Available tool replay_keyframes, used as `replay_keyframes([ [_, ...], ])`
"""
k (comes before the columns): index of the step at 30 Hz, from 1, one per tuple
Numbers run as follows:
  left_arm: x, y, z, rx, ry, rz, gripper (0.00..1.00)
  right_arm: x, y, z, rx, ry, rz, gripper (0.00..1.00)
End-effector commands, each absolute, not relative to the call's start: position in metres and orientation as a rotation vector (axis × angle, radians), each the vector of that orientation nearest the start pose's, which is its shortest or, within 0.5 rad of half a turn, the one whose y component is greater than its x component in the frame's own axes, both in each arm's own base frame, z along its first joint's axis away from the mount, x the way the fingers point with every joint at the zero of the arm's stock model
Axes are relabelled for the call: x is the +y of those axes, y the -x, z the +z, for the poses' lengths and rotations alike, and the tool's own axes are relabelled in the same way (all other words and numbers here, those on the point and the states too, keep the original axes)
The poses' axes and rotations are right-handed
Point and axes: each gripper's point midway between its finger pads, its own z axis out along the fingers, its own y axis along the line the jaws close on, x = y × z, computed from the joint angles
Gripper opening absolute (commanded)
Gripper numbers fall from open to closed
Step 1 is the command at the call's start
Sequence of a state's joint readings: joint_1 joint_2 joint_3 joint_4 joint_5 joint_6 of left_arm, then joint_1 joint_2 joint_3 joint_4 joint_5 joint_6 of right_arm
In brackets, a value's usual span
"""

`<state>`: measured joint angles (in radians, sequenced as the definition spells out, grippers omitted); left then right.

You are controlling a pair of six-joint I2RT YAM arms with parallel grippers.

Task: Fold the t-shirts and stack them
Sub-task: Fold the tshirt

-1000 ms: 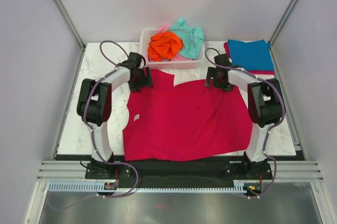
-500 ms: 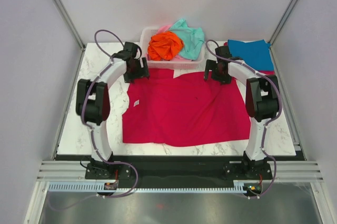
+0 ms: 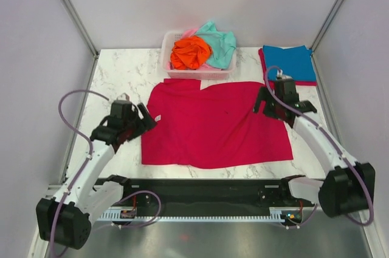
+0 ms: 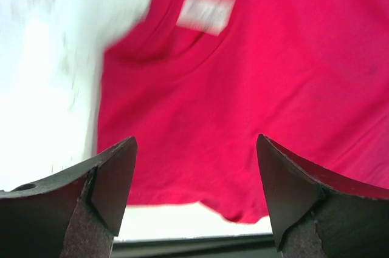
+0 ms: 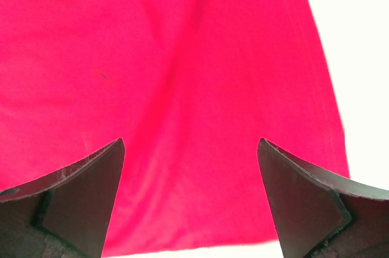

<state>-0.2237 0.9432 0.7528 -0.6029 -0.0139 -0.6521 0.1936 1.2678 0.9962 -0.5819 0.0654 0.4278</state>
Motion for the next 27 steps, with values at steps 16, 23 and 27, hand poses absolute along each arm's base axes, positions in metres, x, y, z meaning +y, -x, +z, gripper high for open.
replay_keyframes([
  [16,-0.088,-0.167,0.031,2.484,0.935,-0.388,0.72,0.037,-0.202,0.038,2.248,-1.062,0.319,0.98],
  [23,-0.075,-0.17,0.023,2.465,0.911,-0.272,0.68,0.031,-0.196,0.028,2.256,-1.089,0.264,0.98],
  [27,-0.081,-0.183,0.019,2.473,0.827,-0.281,0.39,0.031,-0.196,0.022,2.273,-1.081,0.259,0.97],
])
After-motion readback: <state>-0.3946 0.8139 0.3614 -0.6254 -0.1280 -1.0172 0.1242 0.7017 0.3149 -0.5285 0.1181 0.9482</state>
